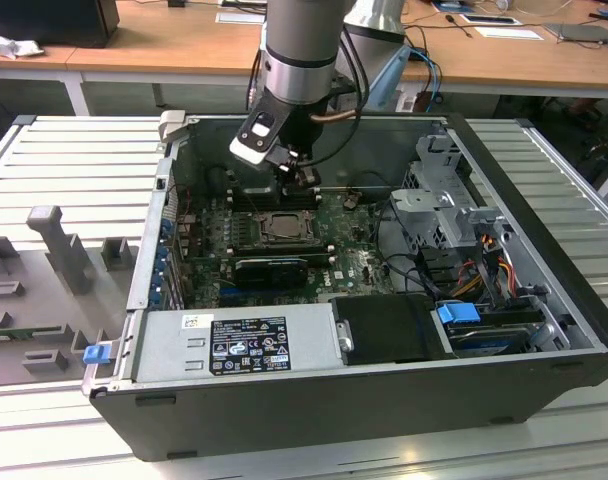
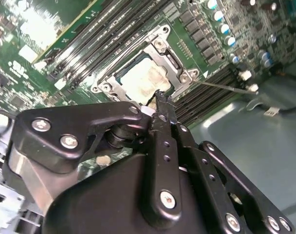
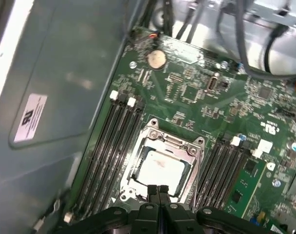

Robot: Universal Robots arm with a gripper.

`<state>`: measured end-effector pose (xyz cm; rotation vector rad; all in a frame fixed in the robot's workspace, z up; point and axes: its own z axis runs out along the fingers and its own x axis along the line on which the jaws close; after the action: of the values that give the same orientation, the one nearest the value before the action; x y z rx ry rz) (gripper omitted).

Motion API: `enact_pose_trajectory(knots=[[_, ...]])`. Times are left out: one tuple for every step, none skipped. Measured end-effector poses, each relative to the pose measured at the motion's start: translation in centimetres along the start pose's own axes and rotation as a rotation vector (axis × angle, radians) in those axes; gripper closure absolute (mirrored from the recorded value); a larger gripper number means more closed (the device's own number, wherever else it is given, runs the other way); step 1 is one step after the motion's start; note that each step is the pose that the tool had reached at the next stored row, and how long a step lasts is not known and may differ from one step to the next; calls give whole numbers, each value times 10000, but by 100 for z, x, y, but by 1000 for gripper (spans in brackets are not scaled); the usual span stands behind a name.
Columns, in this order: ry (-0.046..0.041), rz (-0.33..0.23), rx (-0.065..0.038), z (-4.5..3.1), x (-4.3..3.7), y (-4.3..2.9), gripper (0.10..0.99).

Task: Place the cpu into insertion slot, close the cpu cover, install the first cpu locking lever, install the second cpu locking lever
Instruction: 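Install the first cpu locking lever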

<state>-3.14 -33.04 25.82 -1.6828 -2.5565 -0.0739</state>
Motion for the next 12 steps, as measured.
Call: enact_pose_trajectory(knots=[[0,-174,16,0,0,0,980],[-1,-444,41,0,0,0,980],[-2,-653,61,0,0,0,980],[-2,-869,81,1,-1,3,980],[-4,-1219,114,0,-1,3,980],[-5,-1510,141,1,-1,3,980],[-6,-1723,161,0,-1,3,980],[-7,-1915,180,0,-1,3,980],[-7,-2053,193,0,-2,3,980],[-8,-2210,207,1,-1,3,980],[-9,-2382,223,1,-1,3,980],[-10,-2706,253,1,-1,3,980]])
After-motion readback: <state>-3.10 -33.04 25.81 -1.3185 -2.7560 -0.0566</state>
